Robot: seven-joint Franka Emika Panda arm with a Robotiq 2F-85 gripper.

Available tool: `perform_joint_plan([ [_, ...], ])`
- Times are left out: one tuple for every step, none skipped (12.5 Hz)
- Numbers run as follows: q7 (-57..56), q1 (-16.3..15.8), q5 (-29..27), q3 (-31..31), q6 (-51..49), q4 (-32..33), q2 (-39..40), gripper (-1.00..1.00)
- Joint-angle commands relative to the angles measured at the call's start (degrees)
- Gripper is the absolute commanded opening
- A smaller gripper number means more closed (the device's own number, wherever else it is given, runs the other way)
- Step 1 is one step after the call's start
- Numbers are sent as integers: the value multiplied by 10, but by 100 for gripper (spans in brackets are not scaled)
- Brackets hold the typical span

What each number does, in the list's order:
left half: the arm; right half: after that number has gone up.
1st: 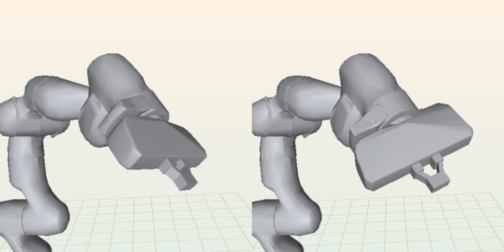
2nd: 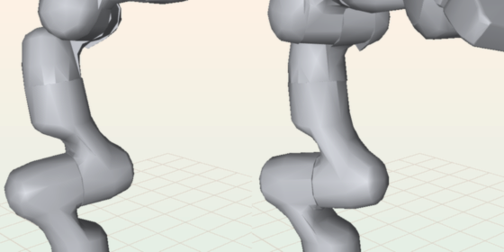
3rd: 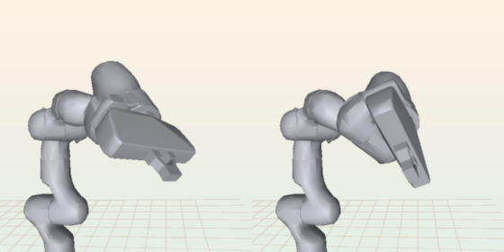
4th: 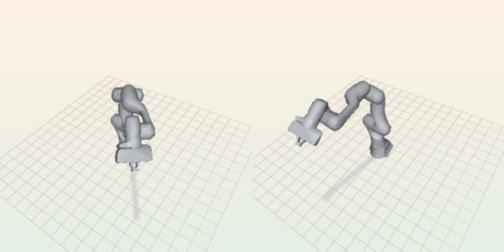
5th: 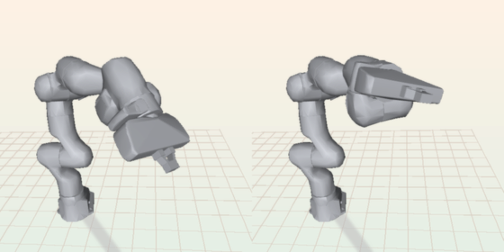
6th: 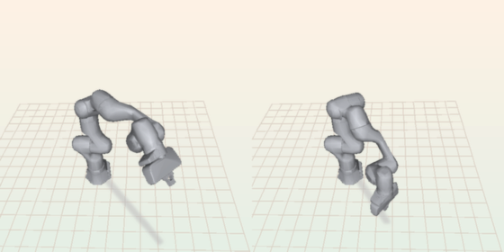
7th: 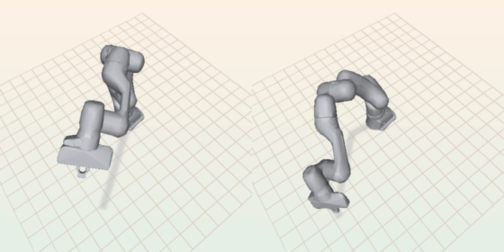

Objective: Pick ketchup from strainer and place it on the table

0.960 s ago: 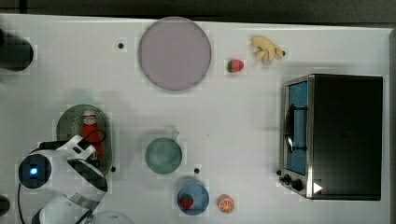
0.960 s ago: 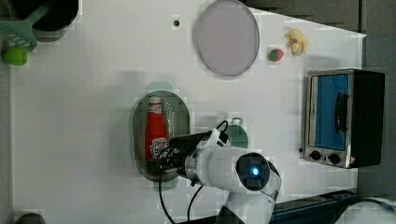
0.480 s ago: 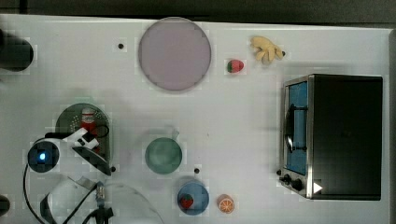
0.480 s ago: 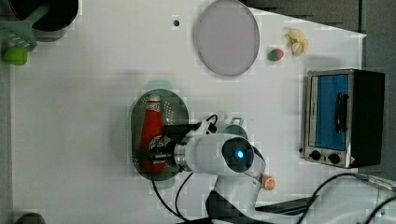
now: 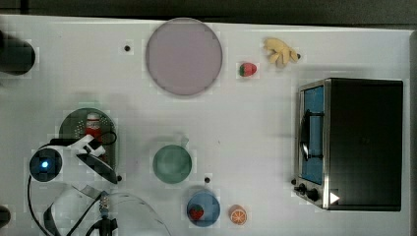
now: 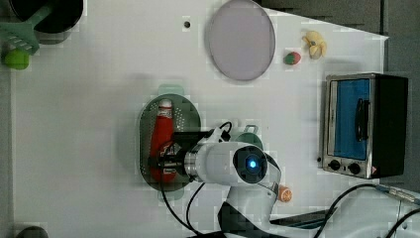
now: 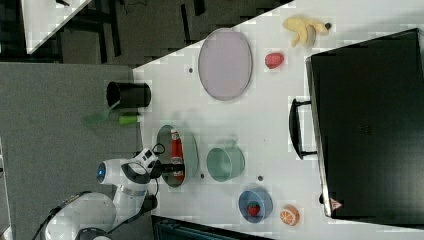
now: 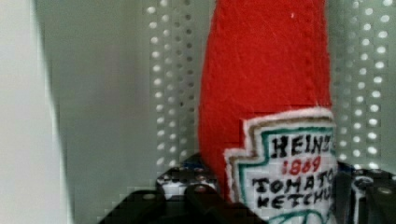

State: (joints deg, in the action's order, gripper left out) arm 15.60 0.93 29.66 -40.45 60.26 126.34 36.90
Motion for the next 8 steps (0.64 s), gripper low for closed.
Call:
perform_joint_plan([
  [28,2,-4,-12,-10,-11,-56,19],
  [28,7,-13,-21,-24,-11,-82,19],
  [28,13,-34,-34,-48,-11,-109,19],
  [28,19,-65,-49,-78,-13,-138,19],
  [28,24,-103,-61,-108,-17,-164,19],
  [28,28,-147,-68,-127,-25,-187,19],
  [27,31,-189,-69,-145,-36,-209,19],
  [26,35,-223,-69,-165,-49,-225,19],
])
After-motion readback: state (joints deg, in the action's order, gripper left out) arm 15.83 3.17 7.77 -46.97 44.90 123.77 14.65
